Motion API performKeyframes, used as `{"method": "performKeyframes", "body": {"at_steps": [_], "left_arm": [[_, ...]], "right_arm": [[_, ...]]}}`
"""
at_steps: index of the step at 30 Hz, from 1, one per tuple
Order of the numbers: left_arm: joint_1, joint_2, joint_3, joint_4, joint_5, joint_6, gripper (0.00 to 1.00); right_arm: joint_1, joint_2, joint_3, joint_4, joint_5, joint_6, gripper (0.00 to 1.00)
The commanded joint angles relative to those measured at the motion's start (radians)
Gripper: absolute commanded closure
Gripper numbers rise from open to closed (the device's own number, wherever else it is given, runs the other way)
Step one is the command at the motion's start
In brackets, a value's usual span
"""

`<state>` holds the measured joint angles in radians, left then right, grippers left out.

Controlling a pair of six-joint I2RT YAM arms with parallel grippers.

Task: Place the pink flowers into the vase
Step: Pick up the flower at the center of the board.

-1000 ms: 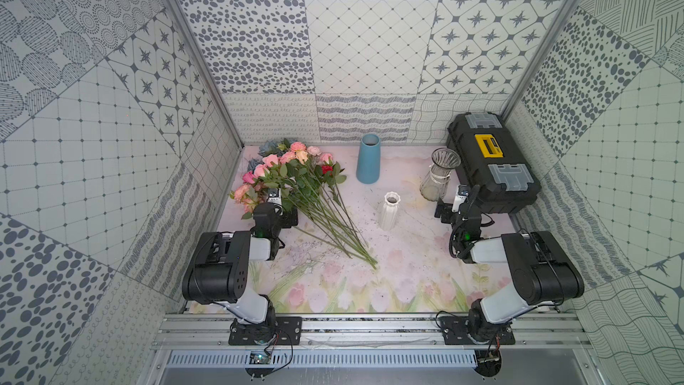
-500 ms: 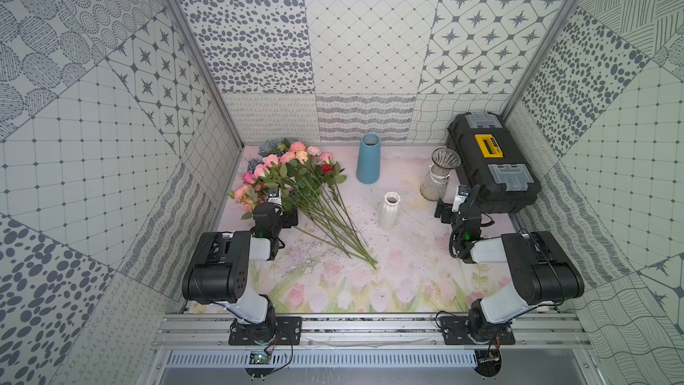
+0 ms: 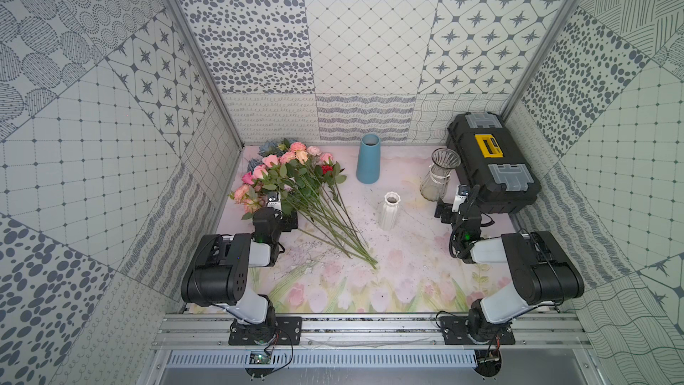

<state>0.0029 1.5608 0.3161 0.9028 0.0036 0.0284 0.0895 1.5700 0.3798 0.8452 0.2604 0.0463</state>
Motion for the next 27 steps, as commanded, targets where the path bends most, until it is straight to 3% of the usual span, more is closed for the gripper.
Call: {"method": "performKeyframes", "body": {"at_steps": [1, 6, 13, 15, 18, 21, 23, 25, 27], "left_arm": [[-0.015, -0.045, -0.068, 0.218, -0.068, -0.002, 0.02], [-0.045, -0.159, -0.094, 0.173, -0.163, 0.003, 0.02], [-0.063, -0.559, -0.029, -0.245, -0.284, -0.063, 0.02], [-0.063, -0.638, 0.004, -0.341, -0.303, -0.088, 0.02], [-0.063, -0.699, 0.104, -0.526, -0.303, -0.138, 0.02], [-0.064, -0.715, 0.226, -0.711, -0.322, -0.294, 0.02], [-0.069, -0.688, 0.367, -0.940, -0.421, -0.529, 0.02], [-0.070, -0.632, 0.506, -1.153, -0.438, -0.665, 0.02], [-0.072, -0.571, 0.639, -1.332, -0.430, -0.762, 0.02]], "right_arm": [[-0.002, -0.053, 0.029, -0.031, 0.003, 0.014, 0.02], [0.001, -0.171, 0.086, -0.214, -0.018, -0.008, 0.02], [0.009, -0.405, 0.156, -0.538, -0.109, 0.137, 0.02], [0.025, -0.445, 0.204, -0.596, -0.154, 0.165, 0.02], [0.063, -0.478, 0.284, -0.767, -0.125, 0.198, 0.02], [0.094, -0.489, 0.418, -0.987, -0.109, 0.251, 0.02], [0.172, -0.502, 0.509, -1.126, 0.023, 0.258, 0.02], [0.231, -0.525, 0.553, -1.175, 0.107, 0.251, 0.02], [0.233, -0.545, 0.604, -1.247, 0.075, 0.283, 0.02]]}}
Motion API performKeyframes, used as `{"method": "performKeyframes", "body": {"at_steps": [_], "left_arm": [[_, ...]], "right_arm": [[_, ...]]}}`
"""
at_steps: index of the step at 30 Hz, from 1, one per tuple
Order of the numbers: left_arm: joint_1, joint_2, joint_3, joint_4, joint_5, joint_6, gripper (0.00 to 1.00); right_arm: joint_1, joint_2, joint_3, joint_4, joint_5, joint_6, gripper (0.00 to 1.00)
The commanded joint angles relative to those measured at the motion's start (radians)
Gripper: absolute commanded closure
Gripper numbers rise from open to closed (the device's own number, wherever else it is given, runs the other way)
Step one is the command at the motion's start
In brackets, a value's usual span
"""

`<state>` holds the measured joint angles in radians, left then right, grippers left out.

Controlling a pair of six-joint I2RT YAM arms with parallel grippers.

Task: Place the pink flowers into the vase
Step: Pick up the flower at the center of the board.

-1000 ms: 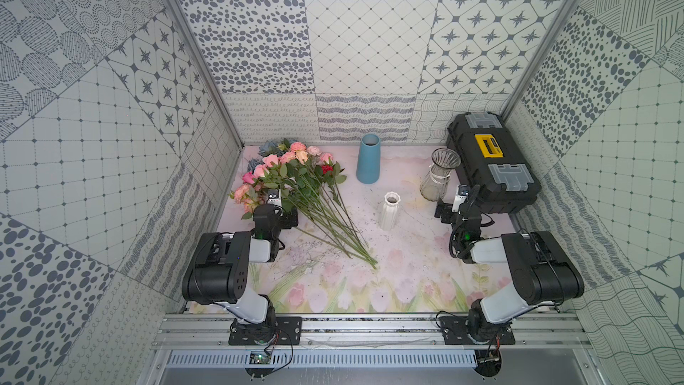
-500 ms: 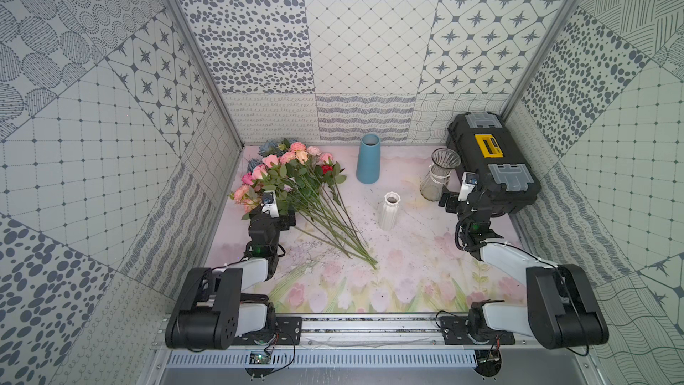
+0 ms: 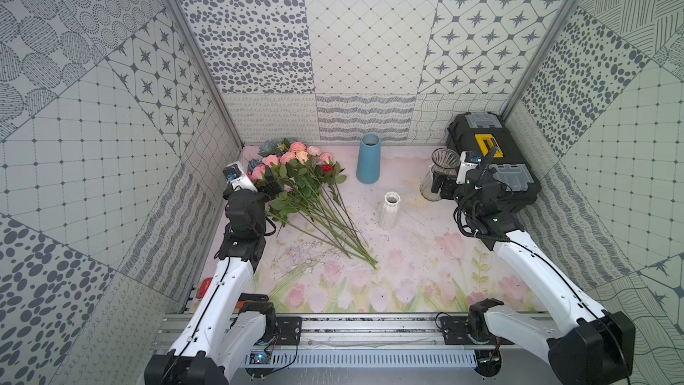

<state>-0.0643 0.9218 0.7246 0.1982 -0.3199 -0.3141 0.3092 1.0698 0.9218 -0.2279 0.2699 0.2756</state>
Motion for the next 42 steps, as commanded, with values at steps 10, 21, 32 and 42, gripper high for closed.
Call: {"method": "performKeyframes", "body": {"at_steps": [10, 21, 32, 42], "left_arm": [[-0.002, 0.168, 0.433, -0.920, 0.067, -0.616, 0.02], [-0.010, 0.192, 0.420, -0.783, 0.237, -0.399, 0.02], [-0.145, 0.340, 0.403, -0.938, 0.068, -0.550, 0.02], [-0.138, 0.466, 0.336, -0.783, 0.068, -0.633, 0.35]], "right_arm": [[0.000, -0.247, 0.053, -0.158, -0.125, 0.181, 0.02], [0.004, -0.019, 0.258, -0.409, -0.248, 0.168, 0.02], [0.019, 0.060, 0.249, -0.429, -0.301, 0.100, 0.02], [0.026, 0.037, 0.230, -0.443, -0.328, 0.087, 0.03]]}}
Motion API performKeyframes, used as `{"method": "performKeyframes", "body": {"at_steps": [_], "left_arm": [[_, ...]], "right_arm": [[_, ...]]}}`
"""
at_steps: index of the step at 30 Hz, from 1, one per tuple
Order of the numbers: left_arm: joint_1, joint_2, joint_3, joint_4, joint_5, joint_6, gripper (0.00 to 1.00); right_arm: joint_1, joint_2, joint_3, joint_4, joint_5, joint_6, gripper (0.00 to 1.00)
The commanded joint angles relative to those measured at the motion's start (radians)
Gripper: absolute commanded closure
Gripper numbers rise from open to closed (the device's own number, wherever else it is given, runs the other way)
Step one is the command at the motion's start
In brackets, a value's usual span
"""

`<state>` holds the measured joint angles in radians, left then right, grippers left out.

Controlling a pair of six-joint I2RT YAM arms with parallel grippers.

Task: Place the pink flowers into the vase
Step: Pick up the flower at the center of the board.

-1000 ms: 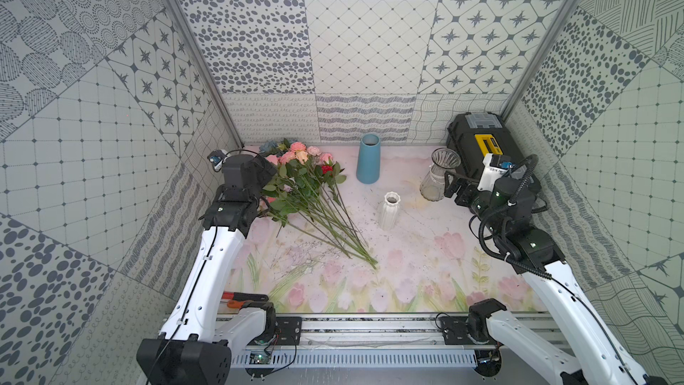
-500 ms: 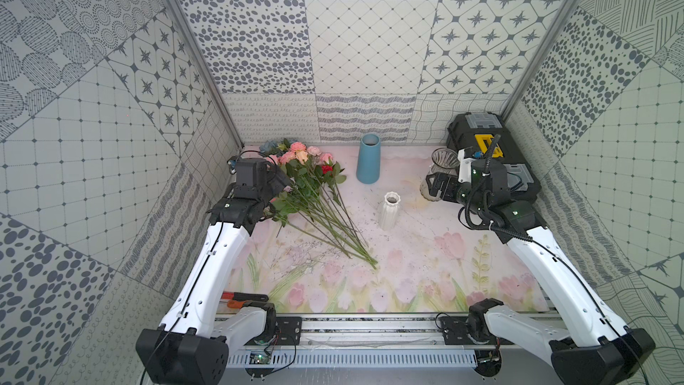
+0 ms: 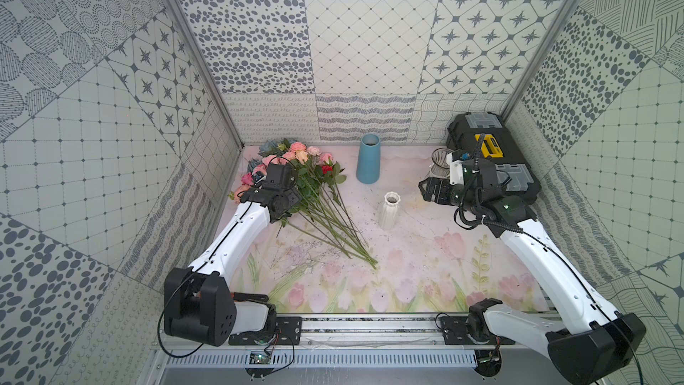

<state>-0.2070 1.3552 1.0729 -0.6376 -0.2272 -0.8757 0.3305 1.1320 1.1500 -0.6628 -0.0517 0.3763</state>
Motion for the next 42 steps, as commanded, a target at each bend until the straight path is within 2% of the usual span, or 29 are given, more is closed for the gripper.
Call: {"method": "performKeyframes", "body": {"at_steps": [1, 5, 10, 17, 24, 31, 37, 40, 42], "left_arm": [[0.015, 0.046, -0.012, 0.064, -0.013, -0.075, 0.41], [0.061, 0.119, 0.004, 0.081, 0.075, -0.090, 0.59], [0.091, 0.195, 0.007, 0.121, 0.157, -0.105, 0.60], [0.101, 0.229, -0.016, 0.240, 0.237, -0.111, 0.62], [0.101, 0.209, -0.014, 0.236, 0.235, -0.108, 0.66], [0.113, 0.245, -0.012, 0.237, 0.242, -0.115, 0.76], [0.115, 0.256, -0.016, 0.238, 0.245, -0.125, 0.89], [0.114, 0.242, -0.012, 0.222, 0.233, -0.128, 0.98], [0.113, 0.214, -0.015, 0.210, 0.213, -0.133, 1.00]], "right_arm": [[0.005, -0.030, 0.001, -0.011, -0.001, -0.017, 0.03], [0.005, -0.045, -0.008, -0.018, 0.019, -0.019, 0.03], [0.004, -0.041, -0.010, -0.014, 0.015, -0.016, 0.03], [0.005, -0.028, -0.010, -0.006, -0.010, -0.017, 0.03], [0.005, -0.019, -0.013, 0.001, -0.020, -0.016, 0.04], [0.005, -0.016, -0.012, 0.002, -0.004, -0.016, 0.04], [0.004, -0.015, -0.008, -0.001, 0.007, -0.017, 0.04], [0.004, -0.014, -0.006, -0.001, 0.008, -0.017, 0.04], [0.005, -0.012, -0.001, -0.003, 0.025, -0.011, 0.03]]}}
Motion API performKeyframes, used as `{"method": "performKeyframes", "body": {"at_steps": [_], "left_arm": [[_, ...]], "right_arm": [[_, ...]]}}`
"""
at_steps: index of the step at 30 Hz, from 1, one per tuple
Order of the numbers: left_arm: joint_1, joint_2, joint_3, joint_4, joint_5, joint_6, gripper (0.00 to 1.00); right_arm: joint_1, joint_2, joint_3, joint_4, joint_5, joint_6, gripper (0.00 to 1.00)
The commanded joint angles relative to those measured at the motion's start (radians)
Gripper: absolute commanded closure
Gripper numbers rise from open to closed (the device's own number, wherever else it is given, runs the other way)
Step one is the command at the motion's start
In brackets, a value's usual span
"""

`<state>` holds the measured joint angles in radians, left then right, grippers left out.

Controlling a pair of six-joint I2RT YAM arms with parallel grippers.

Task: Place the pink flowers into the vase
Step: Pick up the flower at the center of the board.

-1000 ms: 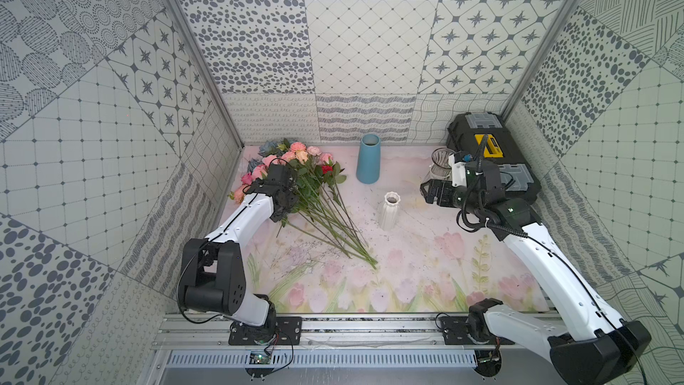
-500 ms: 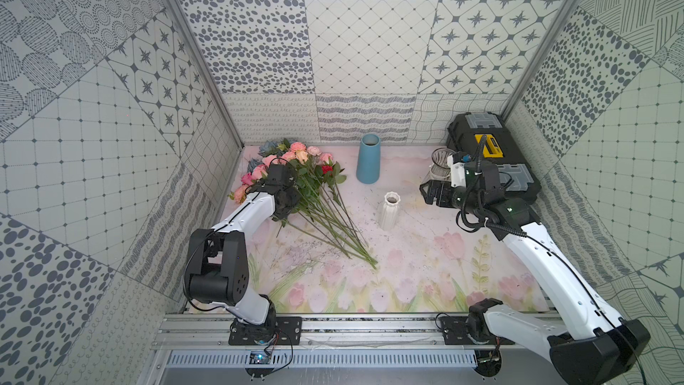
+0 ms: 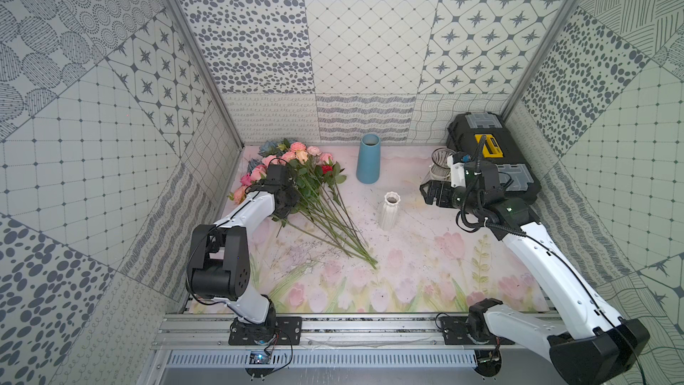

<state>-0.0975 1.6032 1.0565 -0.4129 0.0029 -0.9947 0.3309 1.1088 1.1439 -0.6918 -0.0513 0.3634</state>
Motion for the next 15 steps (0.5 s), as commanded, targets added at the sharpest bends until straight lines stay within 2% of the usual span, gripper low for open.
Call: {"method": "performKeyframes", "body": {"at_steps": [1, 8, 15], "left_arm": [[0.003, -0.052, 0.000, -0.022, -0.029, -0.016, 1.00], [-0.016, -0.160, 0.058, -0.132, -0.123, 0.038, 1.00], [-0.095, -0.273, 0.163, -0.278, -0.326, 0.157, 1.00]], "right_arm": [[0.004, 0.011, 0.007, 0.026, 0.031, 0.005, 0.02], [0.005, 0.030, 0.050, -0.003, 0.037, -0.015, 0.02], [0.018, 0.054, 0.093, -0.024, 0.011, -0.031, 0.02]]}}
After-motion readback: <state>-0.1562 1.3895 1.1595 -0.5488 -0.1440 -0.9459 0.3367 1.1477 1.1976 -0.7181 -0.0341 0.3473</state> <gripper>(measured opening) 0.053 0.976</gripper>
